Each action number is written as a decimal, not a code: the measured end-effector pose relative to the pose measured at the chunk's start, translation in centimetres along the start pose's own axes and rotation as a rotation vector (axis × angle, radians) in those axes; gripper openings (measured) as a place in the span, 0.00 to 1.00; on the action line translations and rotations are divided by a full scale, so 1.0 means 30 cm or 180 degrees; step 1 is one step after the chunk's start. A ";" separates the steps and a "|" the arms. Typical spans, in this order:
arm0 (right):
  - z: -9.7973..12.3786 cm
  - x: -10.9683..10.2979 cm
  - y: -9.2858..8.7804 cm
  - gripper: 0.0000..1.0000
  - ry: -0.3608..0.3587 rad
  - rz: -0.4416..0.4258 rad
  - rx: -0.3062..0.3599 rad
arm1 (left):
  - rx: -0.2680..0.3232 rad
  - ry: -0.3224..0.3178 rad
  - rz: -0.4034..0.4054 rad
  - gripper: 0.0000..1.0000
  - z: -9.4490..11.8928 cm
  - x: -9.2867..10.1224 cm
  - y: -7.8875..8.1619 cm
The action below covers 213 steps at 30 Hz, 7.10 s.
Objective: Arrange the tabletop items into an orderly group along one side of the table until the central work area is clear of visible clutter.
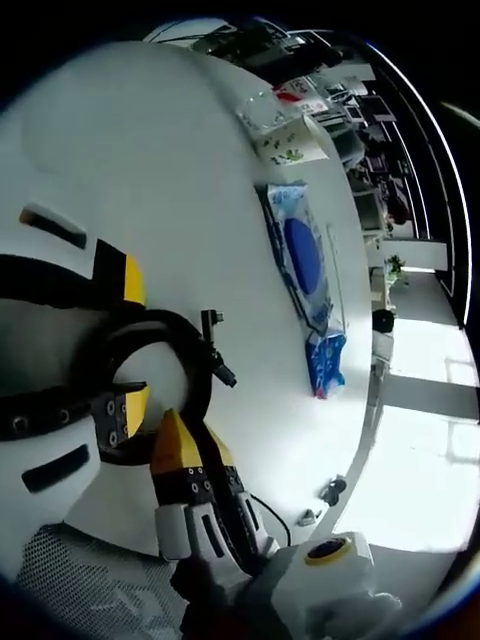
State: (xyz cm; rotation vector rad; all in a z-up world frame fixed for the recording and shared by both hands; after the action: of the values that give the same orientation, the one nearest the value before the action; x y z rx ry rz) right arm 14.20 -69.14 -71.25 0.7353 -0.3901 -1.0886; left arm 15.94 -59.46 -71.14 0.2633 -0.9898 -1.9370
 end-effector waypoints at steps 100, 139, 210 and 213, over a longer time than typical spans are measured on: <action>0.024 0.222 0.164 0.01 -0.0324 -0.0057 -0.0135 | 0.0150 0.0091 -0.0211 0.05 -0.101 0.028 0.294; -0.036 0.422 0.210 0.01 -0.0385 -0.0243 -0.0325 | -0.0042 -0.0036 -0.0426 0.05 -0.296 0.053 0.398; -0.127 0.477 0.181 0.04 -0.0264 -0.0236 -0.0589 | -0.0283 -0.0021 -0.0171 0.09 -0.380 0.031 0.349; -0.125 0.481 0.178 0.05 -0.0286 -0.0285 -0.0538 | -0.0288 -0.0004 -0.0165 0.09 -0.381 0.031 0.348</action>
State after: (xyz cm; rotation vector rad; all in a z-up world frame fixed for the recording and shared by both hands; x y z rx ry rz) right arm 26.23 -79.44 -71.04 0.5596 -0.3394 -1.2261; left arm 28.15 -69.02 -70.83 0.2381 -0.9013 -2.0235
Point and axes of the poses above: the point that each gripper's makers call its tool centre point, and the gripper's own axes: z roughly backward along the fingers, x roughly to its right, y roughly out of its top, the point moved 4 cm from there along z, roughly backward along the fingers, and after that the axes turned 8 degrees about z, right-handed, at the moved point
